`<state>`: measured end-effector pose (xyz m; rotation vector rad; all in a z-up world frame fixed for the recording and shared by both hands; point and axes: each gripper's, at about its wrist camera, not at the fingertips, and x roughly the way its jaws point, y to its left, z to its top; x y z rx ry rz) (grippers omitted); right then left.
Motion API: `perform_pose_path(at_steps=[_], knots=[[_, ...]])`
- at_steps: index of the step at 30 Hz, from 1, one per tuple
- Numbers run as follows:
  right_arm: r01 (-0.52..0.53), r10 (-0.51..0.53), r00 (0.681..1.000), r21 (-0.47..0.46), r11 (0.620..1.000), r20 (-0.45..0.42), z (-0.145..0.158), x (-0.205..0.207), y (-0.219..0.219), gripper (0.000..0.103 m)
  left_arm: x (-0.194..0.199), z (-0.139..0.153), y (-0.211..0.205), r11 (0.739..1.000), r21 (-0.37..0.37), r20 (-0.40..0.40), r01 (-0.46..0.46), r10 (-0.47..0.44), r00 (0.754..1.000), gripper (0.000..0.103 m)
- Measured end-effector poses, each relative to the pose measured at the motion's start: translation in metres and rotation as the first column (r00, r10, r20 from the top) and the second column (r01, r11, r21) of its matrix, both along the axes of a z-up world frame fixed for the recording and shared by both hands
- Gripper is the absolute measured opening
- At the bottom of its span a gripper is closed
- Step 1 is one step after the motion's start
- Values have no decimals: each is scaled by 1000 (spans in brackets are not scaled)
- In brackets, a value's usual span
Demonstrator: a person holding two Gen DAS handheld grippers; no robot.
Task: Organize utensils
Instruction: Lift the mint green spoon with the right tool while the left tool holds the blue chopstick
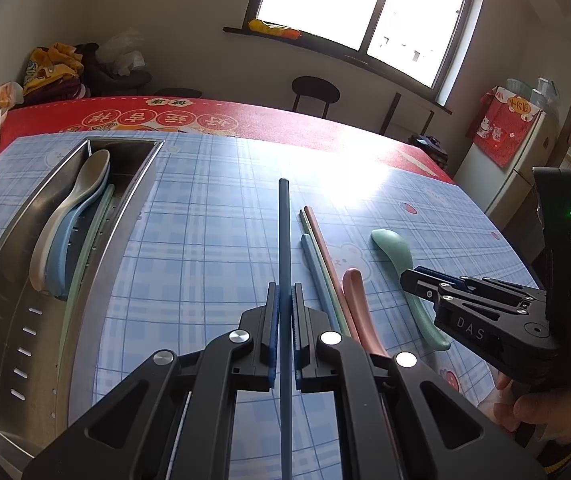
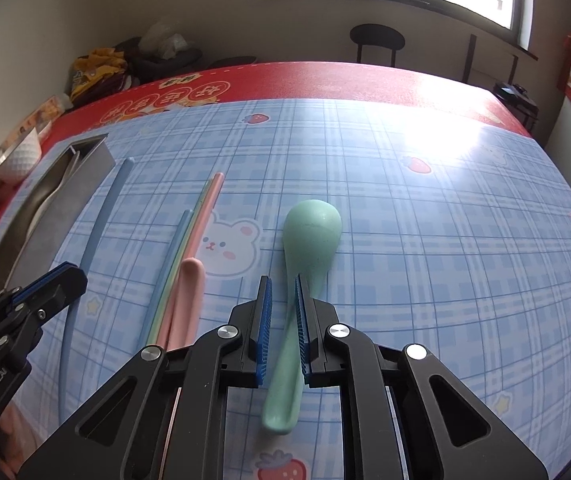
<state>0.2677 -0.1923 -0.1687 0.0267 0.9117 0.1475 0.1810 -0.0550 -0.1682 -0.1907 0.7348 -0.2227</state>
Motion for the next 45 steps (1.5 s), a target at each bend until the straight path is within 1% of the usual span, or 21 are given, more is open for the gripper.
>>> perform_pose_path(at_steps=[2,3,4,7,8,9,13,14,15,16,18,21,23,26,29,35,39,40,42,44,45], knots=[[6,-6,1000,-1,1000,4,1,0,-4,15,0,0,0,1000,2,0,2,-2,1000,6],[13,-13,1000,3,1000,-4,0,1,-7,20,0,0,0,1000,3,1,3,-3,1000,6],[21,-21,1000,15,1000,-14,-2,3,-12,22,0,0,0,1000,4,1,4,-4,1000,6],[19,-16,999,82,996,-42,-9,9,-21,23,0,0,-1,1000,5,1,5,-5,1000,6],[12,-8,999,86,996,-54,-10,11,-21,23,0,0,-1,1000,4,1,5,-5,1000,6],[2,3,998,77,997,-62,-12,13,-19,23,0,0,-1,1000,4,2,4,-4,1000,6],[-38,39,998,14,999,-51,-10,15,-6,23,0,0,-1,1000,5,2,5,-5,1000,6],[-51,51,997,1,999,-52,-9,14,-3,22,0,0,-1,1000,5,2,5,-5,1000,6],[-65,65,997,-12,998,-52,-9,14,0,19,0,0,-1,1000,5,1,5,-5,1000,6],[-77,76,996,-29,997,-52,-8,14,3,19,0,0,-1,1000,5,1,5,-5,1000,6],[-94,90,995,-90,992,-44,-7,12,11,18,0,0,-1,1000,5,2,4,-4,1000,6],[-113,109,994,-202,973,-32,-5,10,25,18,0,0,-1,1000,4,1,5,-5,1000,6],[-98,98,995,-264,960,-16,-4,10,25,16,-1,-1,-1,1000,3,0,5,-5,1000,6],[-69,68,998,-326,943,-12,-4,14,20,16,0,-1,-1,1000,4,0,6,-6,1000,6],[-75,75,997,-327,942,-14,-4,12,18,16,-1,-1,-2,1000,5,0,7,-7,1000,6],[-118,114,993,-256,960,-28,-3,8,25,16,0,-1,-2,1000,4,0,7,-7,1000,6],[-128,123,992,-206,970,-36,-2,7,26,16,0,-1,-2,1000,3,-1,7,-7,1000,6],[-130,125,991,-208,969,-35,-2,7,27,16,0,-1,-2,1000,3,-1,7,-7,1000,6],[-123,124,992,-272,954,-14,-1,5,33,14,0,-2,-2,1000,3,-2,7,-7,1000,6],[-103,116,993,-361,927,15,0,3,36,9,-1,-3,-3,1000,4,-2,8,-8,1000,6],[-94,109,994,-387,917,19,0,4,35,8,0,-2,-2,1000,4,-2,8,-8,1000,6]])
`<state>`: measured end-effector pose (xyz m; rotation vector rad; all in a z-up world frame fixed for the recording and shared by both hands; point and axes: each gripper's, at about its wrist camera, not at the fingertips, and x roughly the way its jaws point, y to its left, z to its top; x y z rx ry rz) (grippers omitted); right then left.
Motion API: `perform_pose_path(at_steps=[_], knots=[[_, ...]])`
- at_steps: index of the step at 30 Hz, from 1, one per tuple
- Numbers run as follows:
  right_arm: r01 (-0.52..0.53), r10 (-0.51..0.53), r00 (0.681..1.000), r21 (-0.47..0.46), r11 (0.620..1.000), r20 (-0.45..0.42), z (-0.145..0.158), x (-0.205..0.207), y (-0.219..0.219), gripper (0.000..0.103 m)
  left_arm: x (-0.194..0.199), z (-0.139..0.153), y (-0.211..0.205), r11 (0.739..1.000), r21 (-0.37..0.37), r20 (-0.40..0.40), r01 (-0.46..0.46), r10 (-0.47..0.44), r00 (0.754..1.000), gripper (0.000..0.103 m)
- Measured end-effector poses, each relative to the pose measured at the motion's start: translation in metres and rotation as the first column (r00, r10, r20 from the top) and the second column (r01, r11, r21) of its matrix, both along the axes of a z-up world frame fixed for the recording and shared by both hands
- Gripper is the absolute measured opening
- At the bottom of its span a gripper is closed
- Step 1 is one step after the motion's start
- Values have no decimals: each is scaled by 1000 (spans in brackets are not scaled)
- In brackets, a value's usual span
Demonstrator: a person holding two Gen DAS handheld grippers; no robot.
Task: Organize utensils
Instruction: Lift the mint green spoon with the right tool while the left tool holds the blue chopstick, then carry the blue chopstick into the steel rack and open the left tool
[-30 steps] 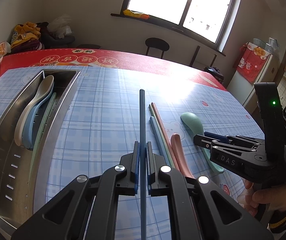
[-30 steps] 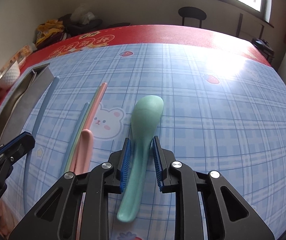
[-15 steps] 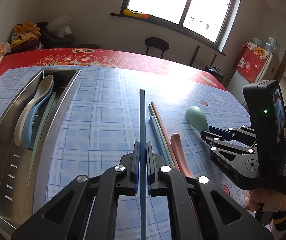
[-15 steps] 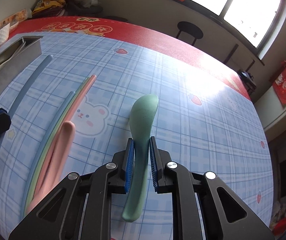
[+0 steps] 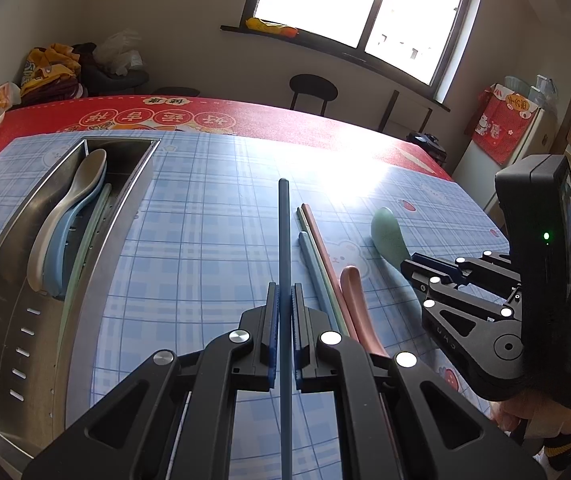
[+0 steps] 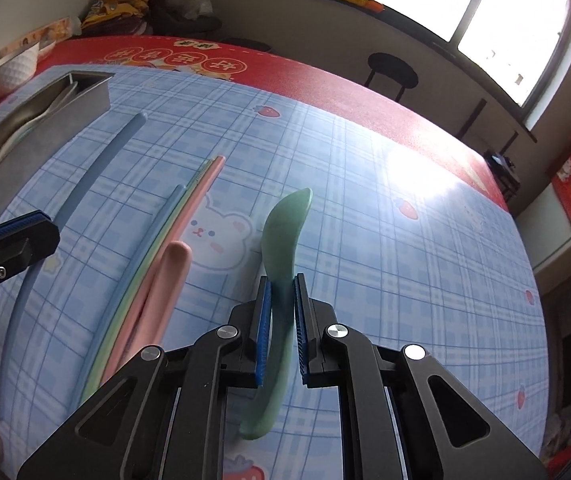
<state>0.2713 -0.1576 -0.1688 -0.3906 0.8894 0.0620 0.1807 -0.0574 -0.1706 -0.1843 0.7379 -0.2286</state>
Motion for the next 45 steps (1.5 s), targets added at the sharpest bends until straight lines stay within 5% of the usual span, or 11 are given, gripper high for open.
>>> perform_pose_path(at_steps=[7,17,27,30,40,45], knots=[[-10,11,999,50,999,-33,-4,1,-4,8,0,0,0,1000,-1,-1,0,0,1000,6],[65,-46,996,266,962,-79,-8,8,-31,7,0,-1,-1,1000,-2,1,2,-2,1000,6],[27,-78,995,578,816,62,22,-3,-32,7,-2,-2,10,999,-39,11,-9,10,1000,6],[21,-86,994,673,739,63,16,-1,-32,7,-2,-2,11,999,-49,9,-7,7,1000,6],[-25,-32,997,724,689,65,14,-8,-39,7,0,2,9,999,-32,19,-10,11,1000,6],[-21,-32,998,745,666,58,13,-11,-45,7,-3,15,29,989,-146,-19,-11,8,1000,6]])
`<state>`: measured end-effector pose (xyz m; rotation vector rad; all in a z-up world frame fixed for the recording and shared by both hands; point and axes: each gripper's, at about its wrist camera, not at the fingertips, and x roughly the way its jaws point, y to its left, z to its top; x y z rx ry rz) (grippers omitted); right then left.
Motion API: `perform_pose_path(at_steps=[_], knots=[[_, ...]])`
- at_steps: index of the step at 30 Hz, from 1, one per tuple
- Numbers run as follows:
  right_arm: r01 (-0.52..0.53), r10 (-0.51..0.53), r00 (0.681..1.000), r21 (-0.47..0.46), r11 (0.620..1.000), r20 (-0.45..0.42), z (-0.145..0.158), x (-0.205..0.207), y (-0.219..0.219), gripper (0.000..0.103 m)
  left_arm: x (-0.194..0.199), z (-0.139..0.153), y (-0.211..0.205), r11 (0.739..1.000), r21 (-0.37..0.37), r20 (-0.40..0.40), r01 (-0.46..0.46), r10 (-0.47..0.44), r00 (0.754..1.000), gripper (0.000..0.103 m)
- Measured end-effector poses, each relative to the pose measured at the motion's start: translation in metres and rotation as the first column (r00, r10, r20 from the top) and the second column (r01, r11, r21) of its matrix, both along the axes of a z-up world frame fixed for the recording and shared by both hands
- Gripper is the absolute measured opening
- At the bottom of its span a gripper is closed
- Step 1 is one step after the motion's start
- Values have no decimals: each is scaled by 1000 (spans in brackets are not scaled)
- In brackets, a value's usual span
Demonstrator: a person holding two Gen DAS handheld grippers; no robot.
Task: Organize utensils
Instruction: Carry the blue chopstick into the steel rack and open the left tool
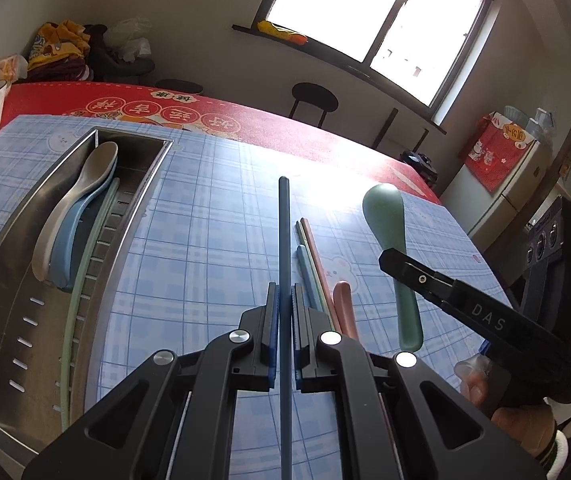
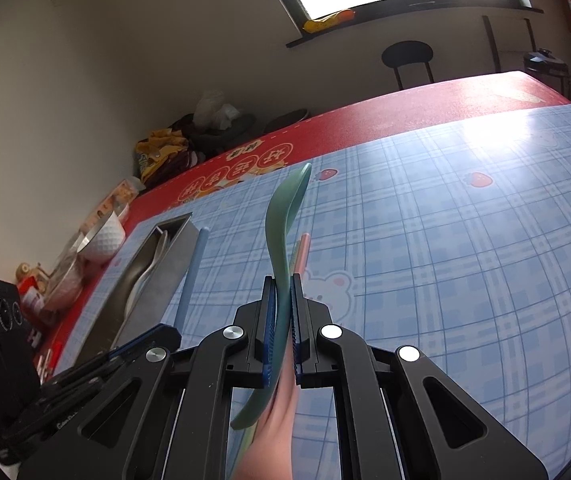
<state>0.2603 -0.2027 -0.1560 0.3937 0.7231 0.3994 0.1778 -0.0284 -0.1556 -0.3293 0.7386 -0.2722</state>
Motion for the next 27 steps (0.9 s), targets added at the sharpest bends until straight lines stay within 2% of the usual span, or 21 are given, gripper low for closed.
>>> perform_pose_path(at_steps=[2,5,7,11,14,19,27], knots=[[4,-4,1000,12,1000,6,2,-1,-3,7,-5,13,8,1000,-12,8,12,-12,1000,6],[7,-7,1000,25,1000,13,3,-4,-5,7,-11,32,21,1000,12,22,13,-13,1000,6],[7,-7,1000,31,1000,13,3,-4,-6,7,-9,41,34,1000,13,4,11,-11,1000,6],[8,-8,1000,38,999,8,3,-4,-6,7,2,49,63,997,61,-35,-40,42,998,6],[3,-3,1000,41,999,9,2,-5,-8,7,16,43,84,993,94,-84,-76,84,993,6],[6,-6,1000,43,999,4,1,-4,-10,7,42,16,99,984,147,-193,-104,132,972,6],[1,-1,1000,44,999,-5,0,-4,-7,7,60,-4,89,975,209,-241,-76,127,962,6]])
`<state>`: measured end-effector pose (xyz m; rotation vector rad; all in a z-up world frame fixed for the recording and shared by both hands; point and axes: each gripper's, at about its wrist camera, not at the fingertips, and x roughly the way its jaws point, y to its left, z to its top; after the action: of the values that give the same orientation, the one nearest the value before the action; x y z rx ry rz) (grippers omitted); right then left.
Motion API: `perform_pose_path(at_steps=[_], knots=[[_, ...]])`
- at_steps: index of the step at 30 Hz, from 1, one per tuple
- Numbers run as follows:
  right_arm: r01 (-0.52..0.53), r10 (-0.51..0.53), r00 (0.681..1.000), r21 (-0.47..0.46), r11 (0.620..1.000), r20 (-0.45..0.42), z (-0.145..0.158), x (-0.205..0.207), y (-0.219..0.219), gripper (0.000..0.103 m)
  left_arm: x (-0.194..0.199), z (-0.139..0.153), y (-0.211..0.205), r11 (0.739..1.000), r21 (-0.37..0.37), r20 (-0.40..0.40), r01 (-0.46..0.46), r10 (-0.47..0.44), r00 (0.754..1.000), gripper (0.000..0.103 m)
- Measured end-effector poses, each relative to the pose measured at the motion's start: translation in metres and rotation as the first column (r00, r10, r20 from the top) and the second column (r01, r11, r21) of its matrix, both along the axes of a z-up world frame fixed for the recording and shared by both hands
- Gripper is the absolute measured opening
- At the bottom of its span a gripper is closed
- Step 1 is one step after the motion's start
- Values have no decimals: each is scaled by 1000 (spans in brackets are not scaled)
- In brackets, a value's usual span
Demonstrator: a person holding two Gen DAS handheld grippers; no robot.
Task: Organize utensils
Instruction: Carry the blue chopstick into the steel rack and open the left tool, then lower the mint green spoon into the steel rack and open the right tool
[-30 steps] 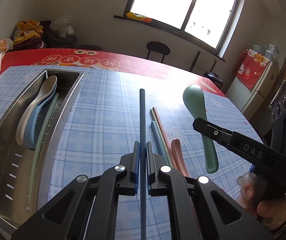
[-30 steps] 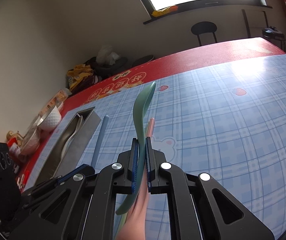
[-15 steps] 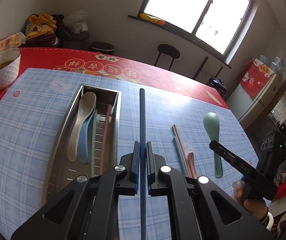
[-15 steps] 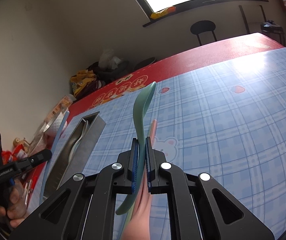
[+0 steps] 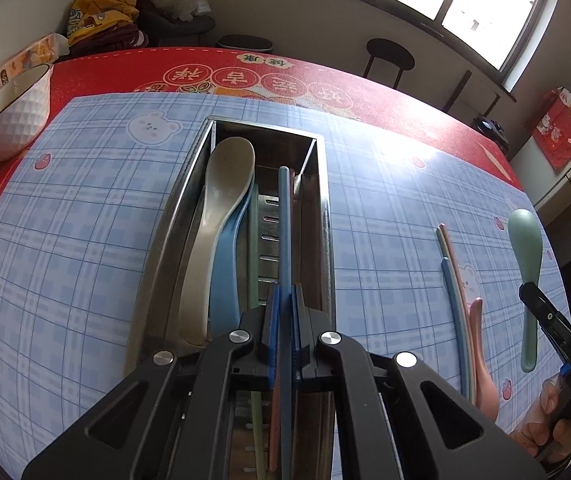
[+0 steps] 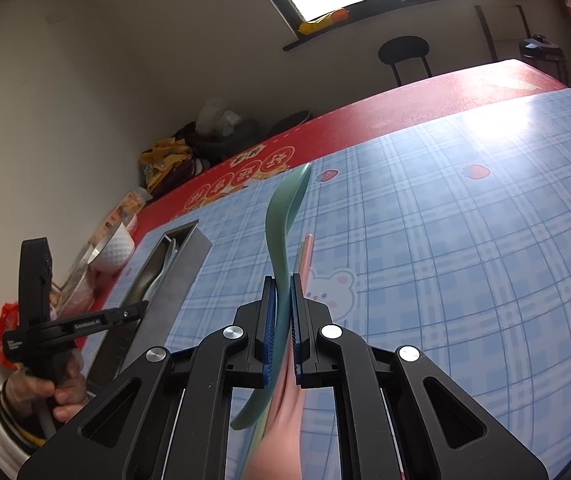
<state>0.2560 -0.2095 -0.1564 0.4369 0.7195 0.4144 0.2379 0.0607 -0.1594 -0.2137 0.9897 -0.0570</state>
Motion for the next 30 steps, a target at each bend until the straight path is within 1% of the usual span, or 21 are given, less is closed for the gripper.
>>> perform_pose_path(at_steps=[2,4,7,10,12,14,18,20,22,23,24,26,27,28,29,30], knots=[[-4,4,1000,-3,1000,2,0,0,1,7,5,-3,1,1000,8,-19,-6,6,1000,6],[-5,5,1000,-5,1000,1,0,0,3,7,9,-5,2,1000,0,-39,1,-1,999,6],[-2,2,1000,-6,1000,-4,-2,2,3,7,9,-3,2,1000,-2,-41,17,-17,999,6],[-3,3,1000,-10,1000,-9,-3,3,4,7,-1,3,2,999,-25,-14,44,-44,999,9],[-6,6,1000,-16,1000,-12,-4,4,6,7,-11,10,0,998,-6,19,66,-66,998,13],[-8,8,1000,-23,1000,-16,-5,5,8,7,-24,18,0,995,34,72,89,-91,993,16],[-15,14,1000,-36,999,-13,-5,5,13,7,-57,32,2,977,177,198,115,-150,969,28],[-12,11,1000,-50,999,-10,-6,5,14,7,-74,34,8,970,212,251,118,-171,953,34],[-14,13,1000,-58,998,-15,-8,6,16,7,-86,33,18,967,229,290,115,-181,940,44],[-19,18,1000,-60,998,-19,-9,7,17,7,-89,32,23,966,236,306,104,-176,936,46],[-25,24,999,-56,998,-24,-11,9,18,7,-89,30,28,967,235,315,96,-169,934,50],[-7,5,999,-50,999,-48,-15,12,15,7,-88,27,38,971,226,330,75,-149,932,57],[1,-4,999,-44,999,-54,-16,13,14,7,-86,26,43,973,220,339,66,-140,930,63],[13,-15,998,-43,999,-60,-17,13,13,7,-87,26,47,975,218,350,53,-129,928,72],[25,-28,997,-46,999,-66,-18,13,12,7,-86,26,51,976,213,364,36,-114,925,79],[33,-37,996,-46,998,-75,-18,12,11,7,-87,27,55,979,202,378,23,-100,920,91]])
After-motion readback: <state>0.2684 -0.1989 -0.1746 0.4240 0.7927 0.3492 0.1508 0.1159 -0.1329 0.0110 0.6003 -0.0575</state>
